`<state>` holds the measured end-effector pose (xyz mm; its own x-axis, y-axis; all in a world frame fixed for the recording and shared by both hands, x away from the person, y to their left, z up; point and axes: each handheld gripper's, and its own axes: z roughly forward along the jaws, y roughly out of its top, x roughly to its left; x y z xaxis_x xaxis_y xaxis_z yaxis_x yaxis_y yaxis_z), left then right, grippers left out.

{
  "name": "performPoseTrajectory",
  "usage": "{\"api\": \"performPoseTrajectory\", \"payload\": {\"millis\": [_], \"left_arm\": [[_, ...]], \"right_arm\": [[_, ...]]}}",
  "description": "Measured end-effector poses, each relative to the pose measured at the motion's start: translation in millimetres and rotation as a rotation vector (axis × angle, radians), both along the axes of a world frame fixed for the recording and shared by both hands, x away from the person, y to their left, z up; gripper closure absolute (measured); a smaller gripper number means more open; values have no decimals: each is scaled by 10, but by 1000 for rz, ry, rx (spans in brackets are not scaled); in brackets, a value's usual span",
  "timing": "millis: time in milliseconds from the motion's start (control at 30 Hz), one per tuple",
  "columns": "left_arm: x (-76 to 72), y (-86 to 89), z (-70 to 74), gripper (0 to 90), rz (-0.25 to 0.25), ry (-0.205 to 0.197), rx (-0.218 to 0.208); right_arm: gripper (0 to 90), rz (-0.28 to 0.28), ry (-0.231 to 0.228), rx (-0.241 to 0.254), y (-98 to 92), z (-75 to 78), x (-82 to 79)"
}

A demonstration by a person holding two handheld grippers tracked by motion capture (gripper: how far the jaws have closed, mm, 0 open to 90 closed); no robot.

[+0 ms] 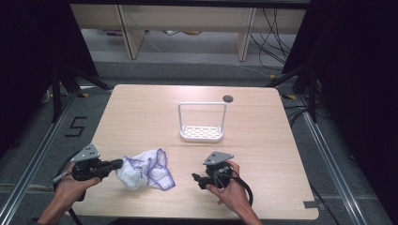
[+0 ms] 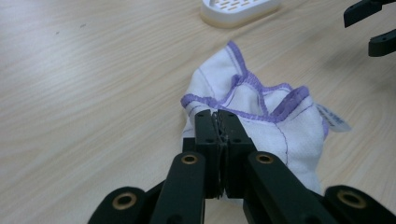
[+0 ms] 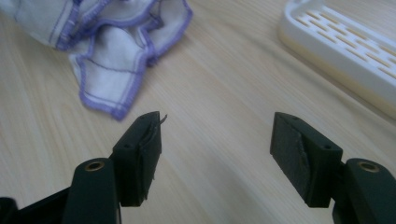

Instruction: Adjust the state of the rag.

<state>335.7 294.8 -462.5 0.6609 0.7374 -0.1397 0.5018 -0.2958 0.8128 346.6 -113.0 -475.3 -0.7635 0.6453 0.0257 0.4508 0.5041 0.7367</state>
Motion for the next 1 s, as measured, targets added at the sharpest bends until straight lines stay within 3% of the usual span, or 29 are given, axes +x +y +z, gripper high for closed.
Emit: {"api": "performPoseTrajectory", "payload": {"millis": [267,333,400,667,700,733,767,800,867,1000], "left_arm": [[-5,33,-62,862,15,12,5],[-9,28,-58,864,21,5,8],[-11,34,-46,864,20,19,23],[1,38,-61,869,9,18,14],[0,39,-61,870,8,19,13],[0,39,-60,870,7,19,13],[1,39,-59,870,6,18,12],[3,40,-58,871,5,17,13],[4,33,-60,872,9,12,1],[-3,31,-42,874,2,9,-6]], "right_arm": [[377,75,13,11,386,10,85],[388,67,23,16,469,-23,95],[398,96,45,8,532,-50,128],[475,124,88,8,832,-223,258],[484,126,122,22,860,-230,268],[493,119,109,26,891,-263,287],[505,123,132,26,909,-262,293],[518,130,116,32,938,-291,305],[563,132,137,16,973,-295,312],[792,149,137,21,1018,-353,351]]}}
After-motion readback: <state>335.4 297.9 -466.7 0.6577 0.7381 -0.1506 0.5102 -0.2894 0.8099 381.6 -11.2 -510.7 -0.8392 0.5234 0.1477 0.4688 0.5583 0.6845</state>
